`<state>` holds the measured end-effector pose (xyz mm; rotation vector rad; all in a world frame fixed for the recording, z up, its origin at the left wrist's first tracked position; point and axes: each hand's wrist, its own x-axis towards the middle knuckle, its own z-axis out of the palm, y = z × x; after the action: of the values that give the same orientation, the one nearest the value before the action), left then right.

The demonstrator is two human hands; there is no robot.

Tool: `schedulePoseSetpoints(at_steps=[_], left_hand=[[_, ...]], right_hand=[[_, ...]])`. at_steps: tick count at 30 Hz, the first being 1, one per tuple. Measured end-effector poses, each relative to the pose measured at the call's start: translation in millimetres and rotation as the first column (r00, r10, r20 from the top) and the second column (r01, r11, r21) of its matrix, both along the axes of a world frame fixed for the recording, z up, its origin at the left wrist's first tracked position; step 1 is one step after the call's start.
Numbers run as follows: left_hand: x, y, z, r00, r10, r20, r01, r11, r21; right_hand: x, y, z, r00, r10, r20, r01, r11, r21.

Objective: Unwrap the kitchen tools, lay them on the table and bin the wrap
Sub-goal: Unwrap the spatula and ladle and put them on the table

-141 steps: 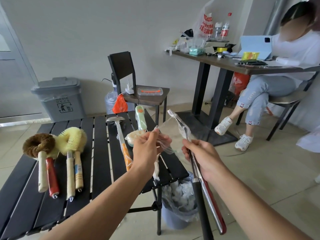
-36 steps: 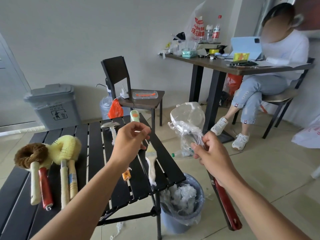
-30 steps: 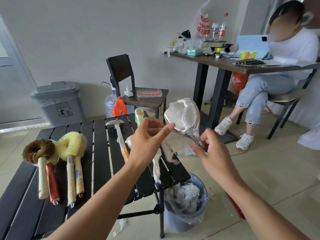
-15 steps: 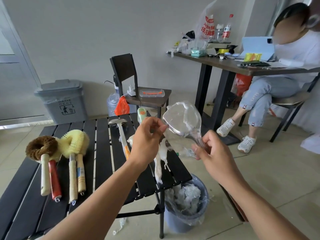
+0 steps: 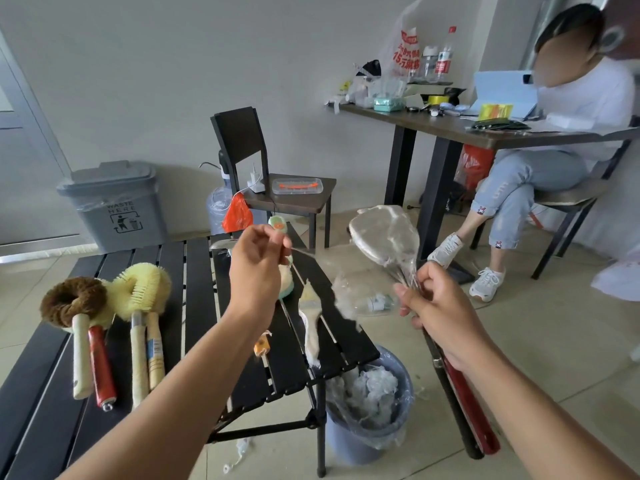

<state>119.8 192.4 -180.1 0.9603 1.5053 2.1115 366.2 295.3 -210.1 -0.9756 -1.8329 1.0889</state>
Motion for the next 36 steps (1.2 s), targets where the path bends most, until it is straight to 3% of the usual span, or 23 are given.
schedulePoseSetpoints(at_steps=[2, 5, 10, 14, 18, 24, 29, 36], left_hand=[[-2.4, -3.1, -1.8, 0.995, -0.091, -0.045, 0.092, 0.996, 0.010], [8.9, -2.4, -2.6, 0.978, -0.207, -0.016, 0.205, 0.974, -0.094], [20.1, -5.5, -2.6, 0.907, -0.356, -0.226, 0.285, 0.913, -0.292], [26.8, -3.7, -2.1, 0.915, -0.321, -0.245, 0.266, 0.936, -0.230], [25.2, -0.4, -1.8, 0.916, -0.252, -0.311, 0.197, 0.960, -0.196], [33.2, -0.2, -4.4, 0.875, -0.452, -0.173, 0.409, 0.881, -0.237], [41.4, -0.1, -5.7, 0.886, -0.447, -0.122, 0.424, 0.888, -0.178], [49.8, 7.1, -13.6, 0.919, -0.369, 0.139, 0.380, 0.923, -0.063]], right_hand=[[0.8, -4.1, 0.6, 0.999, 0.010, 0.044, -0.013, 0.998, 0.069], [-5.2, -12.3, 1.4, 0.999, 0.030, 0.038, -0.032, 0.998, 0.062], [-5.5, -17.2, 8.7, 0.997, 0.079, -0.024, -0.078, 0.995, 0.067], [-6.6, -19.0, 8.4, 0.990, 0.140, -0.022, -0.139, 0.989, 0.058], [-6.2, -18.5, 9.9, 0.971, 0.203, -0.128, -0.212, 0.975, -0.070], [-8.1, -21.3, 10.1, 0.907, 0.266, -0.326, -0.360, 0.892, -0.274], [-9.7, -21.8, 10.4, 0.861, 0.305, -0.408, -0.456, 0.818, -0.351], [-13.9, -21.2, 6.7, 0.903, 0.148, -0.404, -0.326, 0.848, -0.418]])
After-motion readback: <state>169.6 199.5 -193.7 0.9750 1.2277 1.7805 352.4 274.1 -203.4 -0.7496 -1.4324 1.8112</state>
